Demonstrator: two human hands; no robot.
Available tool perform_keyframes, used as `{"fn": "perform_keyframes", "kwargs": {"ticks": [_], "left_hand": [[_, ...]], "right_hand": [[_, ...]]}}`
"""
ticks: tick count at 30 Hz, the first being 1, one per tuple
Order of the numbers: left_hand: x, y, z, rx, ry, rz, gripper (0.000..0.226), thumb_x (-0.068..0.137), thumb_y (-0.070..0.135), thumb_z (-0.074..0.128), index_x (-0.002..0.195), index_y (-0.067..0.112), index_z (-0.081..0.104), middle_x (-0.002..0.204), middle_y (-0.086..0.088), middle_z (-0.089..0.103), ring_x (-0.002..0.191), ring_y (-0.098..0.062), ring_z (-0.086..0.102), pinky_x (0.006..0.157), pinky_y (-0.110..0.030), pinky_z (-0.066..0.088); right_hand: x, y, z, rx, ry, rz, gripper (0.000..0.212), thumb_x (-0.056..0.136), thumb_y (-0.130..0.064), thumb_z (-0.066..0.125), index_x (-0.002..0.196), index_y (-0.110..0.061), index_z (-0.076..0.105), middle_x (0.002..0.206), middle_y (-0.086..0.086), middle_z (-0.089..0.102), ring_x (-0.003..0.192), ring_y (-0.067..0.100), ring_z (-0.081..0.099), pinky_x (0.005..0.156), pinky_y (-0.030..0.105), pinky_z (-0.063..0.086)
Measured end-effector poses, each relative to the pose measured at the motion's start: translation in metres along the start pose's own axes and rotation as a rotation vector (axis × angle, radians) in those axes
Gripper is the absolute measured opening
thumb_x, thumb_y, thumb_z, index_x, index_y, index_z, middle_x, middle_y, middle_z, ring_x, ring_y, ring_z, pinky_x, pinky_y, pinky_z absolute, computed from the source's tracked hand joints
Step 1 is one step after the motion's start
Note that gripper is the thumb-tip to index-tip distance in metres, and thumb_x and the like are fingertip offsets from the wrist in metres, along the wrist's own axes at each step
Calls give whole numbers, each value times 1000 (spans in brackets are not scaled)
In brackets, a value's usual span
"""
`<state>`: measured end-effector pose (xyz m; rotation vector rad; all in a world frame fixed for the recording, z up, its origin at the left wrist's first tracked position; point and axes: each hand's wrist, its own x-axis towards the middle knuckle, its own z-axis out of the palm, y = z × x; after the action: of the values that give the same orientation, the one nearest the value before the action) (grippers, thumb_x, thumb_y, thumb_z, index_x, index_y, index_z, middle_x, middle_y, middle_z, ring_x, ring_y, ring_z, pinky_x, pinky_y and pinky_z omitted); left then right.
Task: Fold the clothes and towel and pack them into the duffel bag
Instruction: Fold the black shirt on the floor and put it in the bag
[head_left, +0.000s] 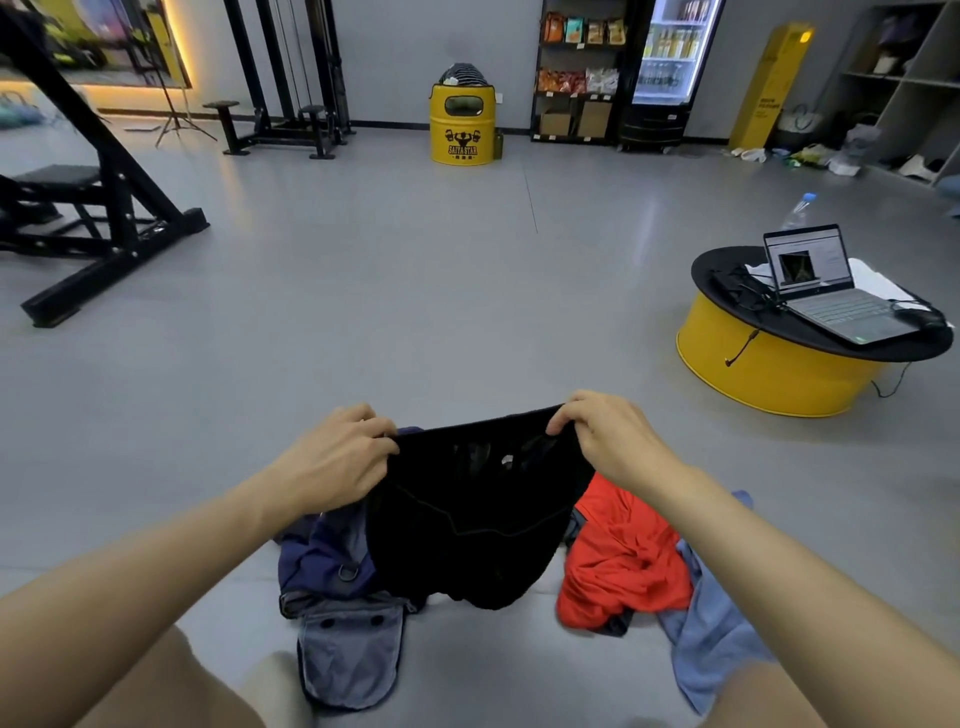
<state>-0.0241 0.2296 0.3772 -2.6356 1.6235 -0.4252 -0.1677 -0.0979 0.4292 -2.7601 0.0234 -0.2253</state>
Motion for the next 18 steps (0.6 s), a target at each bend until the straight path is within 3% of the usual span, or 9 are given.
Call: {"fn": "perform_keyframes", "kwargs": {"ticks": [3,5,6,8,10,13,18], "left_hand": [[-11,-11,-2,34,-19,29,47,92,66,49,88,26,73,102,10,65,93,-20,58,78,-36,52],[-16,-23,-6,28,18,10,54,87,74,47,84,25,71,94,10,65,88,-19,58,74,-34,52],[-18,-29,-10,15,54,-7,52,89,70,45,82,25,68,89,10,64,85,-20,59,72,-33,52],[-19,-34,-16,-19,112,-70,42,93,57,46,81,21,63,81,8,62,78,-22,58,68,-35,51],[-17,-34,-21,-54,160,-181,25,95,41,58,82,19,56,76,6,59,74,-23,55,60,-34,46],[-9,-26,-31,-181,154,-359,27,92,24,71,84,22,45,77,6,58,72,-23,51,58,-34,39],[4,-11,-39,-324,211,-385,18,92,18,67,99,23,52,87,11,61,75,-21,58,68,-36,48]], "right_hand": [[-2,3,-4,20,-7,30,43,91,1,42,102,-22,76,107,-11,63,102,15,58,73,19,31],[-3,9,-7,8,-12,33,29,95,-15,50,110,-25,74,103,-15,56,100,14,58,75,22,32],[-4,12,-9,2,-24,40,23,95,-29,57,113,-27,72,102,-15,54,98,14,58,76,24,33],[-7,18,-16,-6,-87,55,41,85,-55,69,117,-30,67,107,-12,53,96,13,53,77,28,35],[-10,23,-21,-63,-154,31,57,76,-64,73,120,-30,64,114,-8,53,101,14,50,79,31,39],[-10,27,-19,-206,-127,-45,42,84,-58,69,112,-27,66,112,-9,56,108,17,51,81,35,45],[-8,36,-12,-174,16,-83,22,97,-47,57,101,-30,71,94,-11,67,95,21,61,69,33,42]]}}
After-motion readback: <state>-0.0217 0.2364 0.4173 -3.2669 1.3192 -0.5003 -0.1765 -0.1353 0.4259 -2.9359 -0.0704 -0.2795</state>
